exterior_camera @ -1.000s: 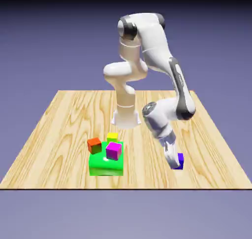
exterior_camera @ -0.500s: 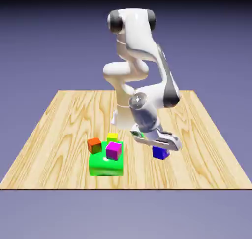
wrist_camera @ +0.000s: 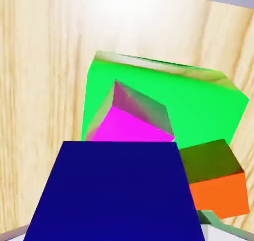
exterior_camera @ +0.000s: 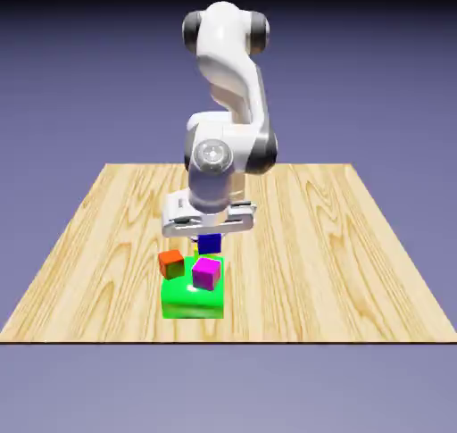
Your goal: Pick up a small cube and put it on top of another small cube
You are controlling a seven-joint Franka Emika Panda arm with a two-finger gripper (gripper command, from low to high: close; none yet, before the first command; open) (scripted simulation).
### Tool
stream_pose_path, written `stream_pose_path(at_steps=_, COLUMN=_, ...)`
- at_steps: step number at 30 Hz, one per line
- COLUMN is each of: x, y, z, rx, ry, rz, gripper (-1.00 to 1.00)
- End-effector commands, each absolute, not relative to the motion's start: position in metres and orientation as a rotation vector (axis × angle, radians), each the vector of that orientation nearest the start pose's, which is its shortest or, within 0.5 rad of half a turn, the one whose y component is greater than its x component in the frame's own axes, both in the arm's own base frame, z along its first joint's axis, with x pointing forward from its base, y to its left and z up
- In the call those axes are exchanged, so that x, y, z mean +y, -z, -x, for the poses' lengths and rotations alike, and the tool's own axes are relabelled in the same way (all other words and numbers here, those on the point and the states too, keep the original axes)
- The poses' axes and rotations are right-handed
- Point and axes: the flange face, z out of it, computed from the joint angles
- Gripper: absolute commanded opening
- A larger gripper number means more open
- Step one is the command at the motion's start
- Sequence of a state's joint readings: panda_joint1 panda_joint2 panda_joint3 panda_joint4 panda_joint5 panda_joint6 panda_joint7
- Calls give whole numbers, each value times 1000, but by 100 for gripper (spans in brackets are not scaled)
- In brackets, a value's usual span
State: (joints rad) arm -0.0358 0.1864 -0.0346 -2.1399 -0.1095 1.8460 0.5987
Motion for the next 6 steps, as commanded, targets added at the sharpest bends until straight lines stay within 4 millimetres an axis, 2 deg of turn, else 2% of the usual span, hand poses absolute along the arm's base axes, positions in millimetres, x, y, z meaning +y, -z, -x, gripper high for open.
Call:
stream_pose_path(at_steps=1, x=-45, y=-274, z=-497, rx=993, ry=-730, rz=3133, gripper=-100)
stream_pose_path(at_steps=2, x=-46, y=-259, z=-490, rx=993, ry=-730, rz=3133, gripper=-100)
stream_pose_path(at_steps=3, x=-46, y=-258, z=-490, rx=993, ry=-730, rz=3133, gripper=-100)
stream_pose_path(at_steps=4, x=-46, y=-258, z=-490, rx=993, ry=-730, rz=3133, gripper=100)
stream_pose_path(at_steps=5, x=-46, y=-258, z=-490, rx=993, ry=-730, rz=3133, gripper=100)
stream_pose_path(at_steps=6, x=-45, y=-274, z=-497, rx=993, ry=-730, rz=3133, gripper=100)
